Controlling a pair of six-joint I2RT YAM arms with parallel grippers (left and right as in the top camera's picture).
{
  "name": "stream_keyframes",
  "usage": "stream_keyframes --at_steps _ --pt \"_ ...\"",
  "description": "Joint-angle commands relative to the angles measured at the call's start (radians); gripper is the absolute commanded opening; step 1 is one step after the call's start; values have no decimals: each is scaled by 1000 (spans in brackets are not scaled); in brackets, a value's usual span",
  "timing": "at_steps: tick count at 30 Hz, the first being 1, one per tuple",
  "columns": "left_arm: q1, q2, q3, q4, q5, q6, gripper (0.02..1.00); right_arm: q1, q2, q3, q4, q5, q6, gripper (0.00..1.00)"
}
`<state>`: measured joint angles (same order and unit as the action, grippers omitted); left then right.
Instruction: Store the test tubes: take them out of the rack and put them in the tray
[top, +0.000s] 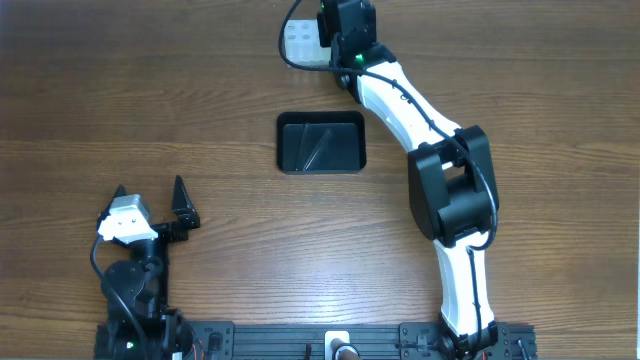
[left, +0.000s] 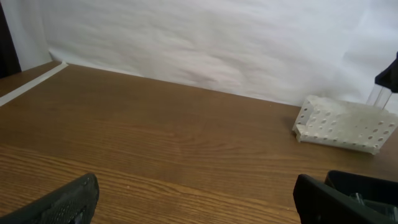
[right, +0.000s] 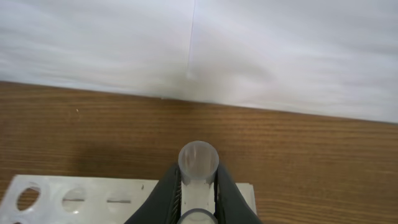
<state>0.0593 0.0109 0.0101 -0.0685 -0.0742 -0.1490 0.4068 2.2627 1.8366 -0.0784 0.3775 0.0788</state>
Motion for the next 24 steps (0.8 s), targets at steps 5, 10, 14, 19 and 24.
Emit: stream_keyframes --at_steps 5,10,14,19,24 --pt "2 -8 -4 0 14 15 998 7 -104 30 -17 17 -32 9" --pt "2 -8 -4 0 14 15 998 10 -140 30 -40 17 -32 12" --pt "2 -8 -4 0 14 15 996 13 -161 30 -53 17 -32 14" --pt "2 -8 -4 0 14 15 996 15 -163 30 -63 17 -32 14" --pt "2 -8 -4 0 14 15 996 22 -164 30 -69 17 -32 12"
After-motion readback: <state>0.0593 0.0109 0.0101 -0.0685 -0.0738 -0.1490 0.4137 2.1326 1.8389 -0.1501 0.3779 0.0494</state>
